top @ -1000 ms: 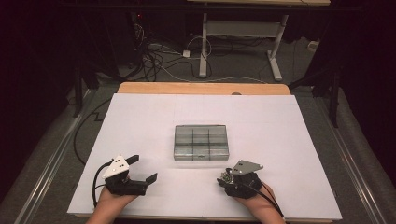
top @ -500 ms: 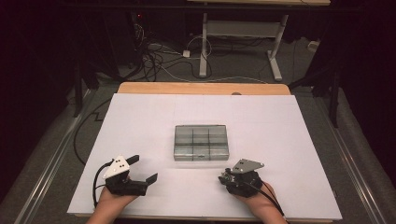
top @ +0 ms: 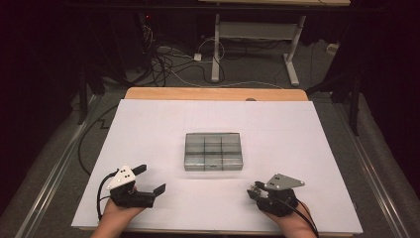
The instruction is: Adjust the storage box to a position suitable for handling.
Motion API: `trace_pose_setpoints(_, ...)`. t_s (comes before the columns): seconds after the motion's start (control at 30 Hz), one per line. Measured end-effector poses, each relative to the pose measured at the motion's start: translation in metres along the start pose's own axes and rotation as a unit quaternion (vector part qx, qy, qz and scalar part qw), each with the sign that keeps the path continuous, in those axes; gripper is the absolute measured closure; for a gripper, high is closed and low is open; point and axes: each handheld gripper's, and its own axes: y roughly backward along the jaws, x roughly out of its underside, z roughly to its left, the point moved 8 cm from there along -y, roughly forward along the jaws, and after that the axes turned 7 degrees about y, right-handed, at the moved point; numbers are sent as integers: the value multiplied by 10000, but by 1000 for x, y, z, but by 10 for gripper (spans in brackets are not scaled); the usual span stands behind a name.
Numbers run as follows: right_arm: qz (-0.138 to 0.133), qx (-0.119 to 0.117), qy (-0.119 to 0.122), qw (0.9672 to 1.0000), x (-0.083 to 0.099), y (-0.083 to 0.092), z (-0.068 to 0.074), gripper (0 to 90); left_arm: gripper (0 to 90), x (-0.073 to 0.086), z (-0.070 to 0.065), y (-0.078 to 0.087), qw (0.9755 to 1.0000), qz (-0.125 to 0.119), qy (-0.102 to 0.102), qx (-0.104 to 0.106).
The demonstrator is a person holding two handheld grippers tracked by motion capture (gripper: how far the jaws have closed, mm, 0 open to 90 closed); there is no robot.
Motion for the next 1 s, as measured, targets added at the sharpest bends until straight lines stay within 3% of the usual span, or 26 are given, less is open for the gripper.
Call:
trace_pose_setpoints(0.23, 166, 306, -232, 9991, 31, 24, -16, 590, 3, -1, 0, 1, 10000, -22, 8, 20)
trace_pose_setpoints(0.47, 289, 435, -288, 9982, 42, 26, -22, 589, 3, -1, -1, -1, 10000, -10, 2, 53)
trace_pose_setpoints(0.6, 353, 390, -315, 9981, 46, 24, -23, 583, 3, -1, -1, -2, 10000, 12, 2, 60)
trace_pose_setpoints(0.8, 84, 297, -502, 9983, 40, 28, -24, 442, 3, -1, -1, -2, 10000, 11, 4, 58)
trace_pose_setpoints(1.0, -264, 281, -555, 9977, 30, 33, -24, 408, 3, 0, -2, -2, 10000, 25, -15, 70)
